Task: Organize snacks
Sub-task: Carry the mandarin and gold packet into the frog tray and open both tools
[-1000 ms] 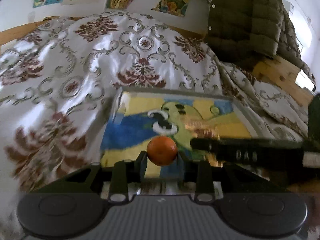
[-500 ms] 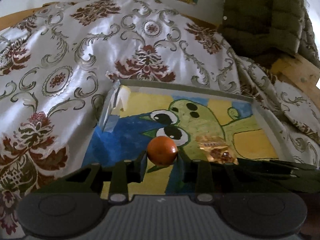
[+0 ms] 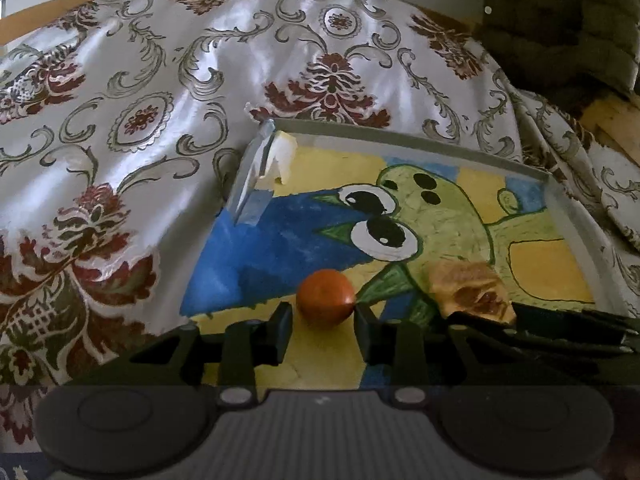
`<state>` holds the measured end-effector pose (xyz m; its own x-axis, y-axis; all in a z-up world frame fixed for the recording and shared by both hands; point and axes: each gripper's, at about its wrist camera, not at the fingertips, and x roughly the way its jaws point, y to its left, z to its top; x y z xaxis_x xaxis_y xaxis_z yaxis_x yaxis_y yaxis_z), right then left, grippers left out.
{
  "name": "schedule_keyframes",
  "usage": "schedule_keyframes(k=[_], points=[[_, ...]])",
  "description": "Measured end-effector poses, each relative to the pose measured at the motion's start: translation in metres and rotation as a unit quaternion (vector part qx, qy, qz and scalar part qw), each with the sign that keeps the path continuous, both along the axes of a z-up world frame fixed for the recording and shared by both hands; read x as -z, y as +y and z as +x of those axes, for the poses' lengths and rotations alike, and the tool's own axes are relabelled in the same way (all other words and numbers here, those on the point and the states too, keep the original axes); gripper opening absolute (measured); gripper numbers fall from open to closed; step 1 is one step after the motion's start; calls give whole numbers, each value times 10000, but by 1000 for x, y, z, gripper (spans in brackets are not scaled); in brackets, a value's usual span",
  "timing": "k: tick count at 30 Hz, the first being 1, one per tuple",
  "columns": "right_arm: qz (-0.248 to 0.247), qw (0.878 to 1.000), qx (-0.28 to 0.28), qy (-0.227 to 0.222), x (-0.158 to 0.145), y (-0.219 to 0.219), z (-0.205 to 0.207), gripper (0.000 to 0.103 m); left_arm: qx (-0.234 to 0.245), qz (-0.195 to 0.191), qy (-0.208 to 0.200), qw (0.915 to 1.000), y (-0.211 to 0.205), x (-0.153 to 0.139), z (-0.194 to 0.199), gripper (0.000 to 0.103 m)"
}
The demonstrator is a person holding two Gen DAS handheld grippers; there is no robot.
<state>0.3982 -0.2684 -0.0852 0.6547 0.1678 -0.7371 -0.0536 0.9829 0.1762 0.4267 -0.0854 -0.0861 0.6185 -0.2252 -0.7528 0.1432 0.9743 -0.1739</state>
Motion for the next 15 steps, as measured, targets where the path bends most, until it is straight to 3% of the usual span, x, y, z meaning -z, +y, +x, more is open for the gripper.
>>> schedule_keyframes(k=[8,15], points=[[-52,9999,2,-96,-18,-4,-14,74,-233,-200,15,9995,10,-13,-12,65],[-131,9991,127,-390,-57,-13,-44,92,-318,-209,-449,9983,15,-50,-44,95]])
